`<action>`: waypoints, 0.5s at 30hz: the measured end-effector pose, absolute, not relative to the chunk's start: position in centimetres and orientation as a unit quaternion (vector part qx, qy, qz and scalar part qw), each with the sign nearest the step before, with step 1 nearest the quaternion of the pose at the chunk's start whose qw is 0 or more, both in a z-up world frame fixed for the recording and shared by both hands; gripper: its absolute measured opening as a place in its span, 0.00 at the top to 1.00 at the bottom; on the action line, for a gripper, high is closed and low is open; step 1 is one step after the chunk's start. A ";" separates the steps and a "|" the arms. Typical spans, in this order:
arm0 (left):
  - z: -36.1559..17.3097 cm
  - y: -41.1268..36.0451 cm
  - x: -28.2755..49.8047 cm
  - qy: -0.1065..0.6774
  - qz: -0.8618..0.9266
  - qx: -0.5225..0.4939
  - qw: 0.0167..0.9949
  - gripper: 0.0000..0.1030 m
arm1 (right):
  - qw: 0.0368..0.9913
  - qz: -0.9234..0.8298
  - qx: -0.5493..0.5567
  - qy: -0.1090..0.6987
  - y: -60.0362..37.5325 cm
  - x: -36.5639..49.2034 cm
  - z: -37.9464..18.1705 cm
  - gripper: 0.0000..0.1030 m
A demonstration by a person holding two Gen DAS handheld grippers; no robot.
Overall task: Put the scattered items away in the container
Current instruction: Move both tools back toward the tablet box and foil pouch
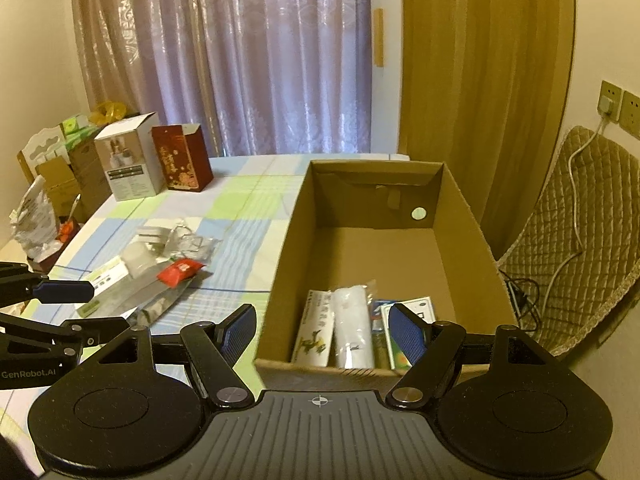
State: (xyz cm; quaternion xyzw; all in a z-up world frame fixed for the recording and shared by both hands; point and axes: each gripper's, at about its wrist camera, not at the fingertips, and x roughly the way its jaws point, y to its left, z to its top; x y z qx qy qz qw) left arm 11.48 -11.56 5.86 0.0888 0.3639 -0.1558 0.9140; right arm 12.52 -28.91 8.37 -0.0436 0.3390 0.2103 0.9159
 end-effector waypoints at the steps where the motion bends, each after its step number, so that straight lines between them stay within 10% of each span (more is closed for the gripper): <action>1: 5.9 -11.2 11.2 0.364 -0.154 0.087 0.915 0.50 | 0.916 0.212 -0.044 0.338 -28.7 12.2 8.5 0.24; 7: 6.0 -9.1 9.4 0.362 -0.142 0.079 0.918 0.34 | 0.915 0.222 -0.049 0.333 -27.3 10.5 9.1 0.23; 9: 6.0 -8.2 8.8 0.363 -0.136 0.074 0.919 0.30 | 0.917 0.225 -0.049 0.324 -26.6 9.8 9.3 0.00; 15: 5.7 -5.0 7.0 0.363 -0.113 0.070 0.922 0.17 | 0.912 0.252 -0.062 0.316 -24.0 8.2 9.7 0.00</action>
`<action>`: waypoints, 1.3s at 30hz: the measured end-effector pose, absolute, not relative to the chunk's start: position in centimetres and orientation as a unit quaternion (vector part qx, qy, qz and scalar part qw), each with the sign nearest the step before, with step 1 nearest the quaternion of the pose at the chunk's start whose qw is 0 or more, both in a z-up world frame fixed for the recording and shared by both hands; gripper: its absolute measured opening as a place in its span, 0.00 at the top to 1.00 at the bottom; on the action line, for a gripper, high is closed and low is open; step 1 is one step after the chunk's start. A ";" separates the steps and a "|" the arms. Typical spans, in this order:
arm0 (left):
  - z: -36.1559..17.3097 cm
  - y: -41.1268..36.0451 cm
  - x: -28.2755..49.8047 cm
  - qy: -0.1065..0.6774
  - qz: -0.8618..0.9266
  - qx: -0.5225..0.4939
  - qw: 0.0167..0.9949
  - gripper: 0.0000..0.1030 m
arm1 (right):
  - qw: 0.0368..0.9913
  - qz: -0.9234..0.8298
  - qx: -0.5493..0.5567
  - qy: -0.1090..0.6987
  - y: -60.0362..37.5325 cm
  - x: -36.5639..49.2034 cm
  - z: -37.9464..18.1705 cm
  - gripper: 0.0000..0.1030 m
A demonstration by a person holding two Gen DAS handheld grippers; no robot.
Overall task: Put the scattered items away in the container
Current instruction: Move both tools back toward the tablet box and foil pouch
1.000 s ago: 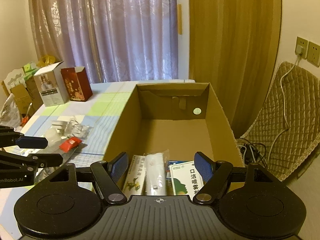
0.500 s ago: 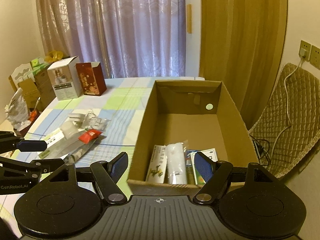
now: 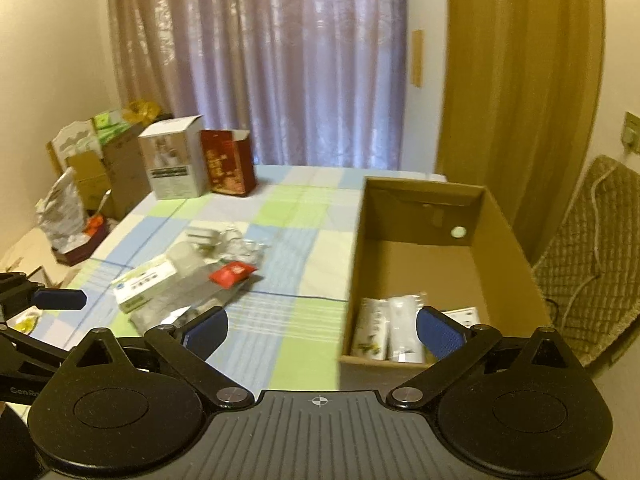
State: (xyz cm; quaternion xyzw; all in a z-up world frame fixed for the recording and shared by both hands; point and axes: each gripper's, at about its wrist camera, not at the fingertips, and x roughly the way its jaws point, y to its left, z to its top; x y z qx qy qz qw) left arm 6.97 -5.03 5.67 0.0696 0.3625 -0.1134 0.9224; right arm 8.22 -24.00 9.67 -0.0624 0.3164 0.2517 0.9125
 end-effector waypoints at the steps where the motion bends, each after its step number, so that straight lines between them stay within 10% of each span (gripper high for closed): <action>1: 5.5 -4.4 6.7 0.364 -0.108 0.068 0.923 0.16 | 0.912 0.256 -0.064 0.315 -23.6 8.0 9.7 0.00; 12: 4.2 2.0 6.0 0.380 -0.050 0.075 0.920 0.01 | 0.890 0.304 -0.077 0.332 -18.0 6.5 8.3 0.00; 39: -3.9 12.5 15.3 0.408 0.017 0.088 0.908 0.01 | 0.840 0.293 -0.017 0.456 -3.7 15.8 -3.5 0.00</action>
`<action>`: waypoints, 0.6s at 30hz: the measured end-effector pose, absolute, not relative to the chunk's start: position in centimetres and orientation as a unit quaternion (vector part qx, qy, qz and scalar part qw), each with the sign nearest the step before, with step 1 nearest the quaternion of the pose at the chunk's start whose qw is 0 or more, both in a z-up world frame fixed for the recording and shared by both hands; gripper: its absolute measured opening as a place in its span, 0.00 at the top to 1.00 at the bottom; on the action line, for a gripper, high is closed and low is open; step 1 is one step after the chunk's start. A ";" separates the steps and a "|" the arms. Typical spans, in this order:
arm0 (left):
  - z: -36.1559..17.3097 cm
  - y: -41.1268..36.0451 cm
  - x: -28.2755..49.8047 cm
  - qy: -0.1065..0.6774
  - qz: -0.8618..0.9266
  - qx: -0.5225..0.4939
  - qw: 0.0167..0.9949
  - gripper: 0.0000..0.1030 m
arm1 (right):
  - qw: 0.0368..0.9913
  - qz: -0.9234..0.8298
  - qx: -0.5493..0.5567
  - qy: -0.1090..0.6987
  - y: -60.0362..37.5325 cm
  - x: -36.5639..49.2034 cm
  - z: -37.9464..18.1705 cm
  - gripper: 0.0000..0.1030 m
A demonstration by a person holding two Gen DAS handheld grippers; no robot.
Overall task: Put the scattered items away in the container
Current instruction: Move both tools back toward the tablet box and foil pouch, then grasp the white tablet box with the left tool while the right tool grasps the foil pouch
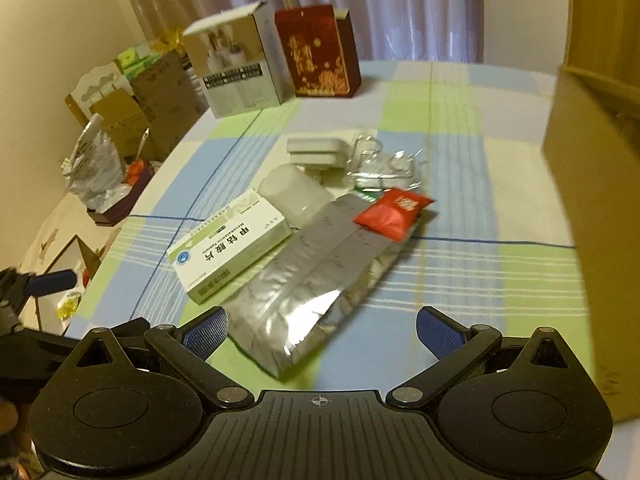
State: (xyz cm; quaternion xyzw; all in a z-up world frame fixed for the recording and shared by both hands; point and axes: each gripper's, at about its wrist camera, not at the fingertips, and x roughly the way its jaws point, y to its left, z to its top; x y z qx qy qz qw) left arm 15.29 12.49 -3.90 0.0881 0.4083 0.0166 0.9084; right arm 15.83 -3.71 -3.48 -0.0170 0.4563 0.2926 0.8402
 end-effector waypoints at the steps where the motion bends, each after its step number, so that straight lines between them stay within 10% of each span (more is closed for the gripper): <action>1: -4.2 12.8 15.5 0.407 0.023 0.088 0.909 0.01 | 0.839 0.290 -0.012 0.460 -3.2 16.2 -4.0 0.00; 18: -7.9 14.6 20.3 0.393 -0.060 0.107 0.911 0.01 | 0.845 0.236 0.013 0.479 0.7 19.2 -8.9 0.00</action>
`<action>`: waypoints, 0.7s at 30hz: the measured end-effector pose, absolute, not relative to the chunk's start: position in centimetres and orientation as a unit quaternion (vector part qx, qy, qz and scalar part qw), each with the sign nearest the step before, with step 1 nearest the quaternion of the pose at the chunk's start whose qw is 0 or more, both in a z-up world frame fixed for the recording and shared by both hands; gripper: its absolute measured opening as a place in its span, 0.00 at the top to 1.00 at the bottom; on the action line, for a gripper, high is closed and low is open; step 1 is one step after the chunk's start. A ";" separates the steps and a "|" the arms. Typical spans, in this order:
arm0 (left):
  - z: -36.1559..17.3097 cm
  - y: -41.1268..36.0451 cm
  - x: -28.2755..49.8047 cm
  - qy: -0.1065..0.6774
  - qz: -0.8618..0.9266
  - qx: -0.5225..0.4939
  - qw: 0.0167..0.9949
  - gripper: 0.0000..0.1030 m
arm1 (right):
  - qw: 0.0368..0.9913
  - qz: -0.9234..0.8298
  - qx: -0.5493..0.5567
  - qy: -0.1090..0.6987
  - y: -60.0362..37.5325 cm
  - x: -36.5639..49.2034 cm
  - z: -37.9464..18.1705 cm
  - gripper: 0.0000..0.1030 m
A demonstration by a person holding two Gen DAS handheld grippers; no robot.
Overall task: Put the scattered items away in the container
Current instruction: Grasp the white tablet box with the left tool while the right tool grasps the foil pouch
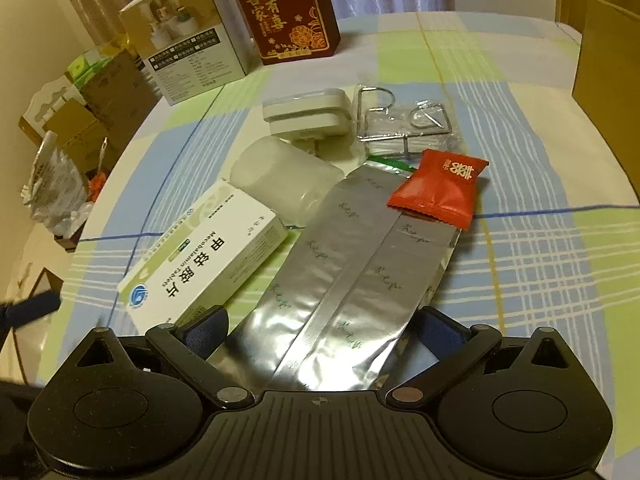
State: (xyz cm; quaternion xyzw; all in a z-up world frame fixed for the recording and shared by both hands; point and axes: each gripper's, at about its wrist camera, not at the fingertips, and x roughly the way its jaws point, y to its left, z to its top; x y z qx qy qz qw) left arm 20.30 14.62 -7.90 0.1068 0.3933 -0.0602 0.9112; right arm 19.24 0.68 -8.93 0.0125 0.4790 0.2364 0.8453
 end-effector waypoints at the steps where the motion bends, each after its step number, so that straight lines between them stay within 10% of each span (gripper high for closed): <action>1: -8.0 14.5 20.6 0.391 -0.074 0.111 0.911 0.01 | 0.846 0.238 0.010 0.477 0.6 19.3 -9.0 0.00; 21: -9.2 9.9 22.7 0.433 -0.117 0.140 0.883 0.34 | 0.831 0.292 -0.045 0.472 -3.7 17.7 -7.1 0.41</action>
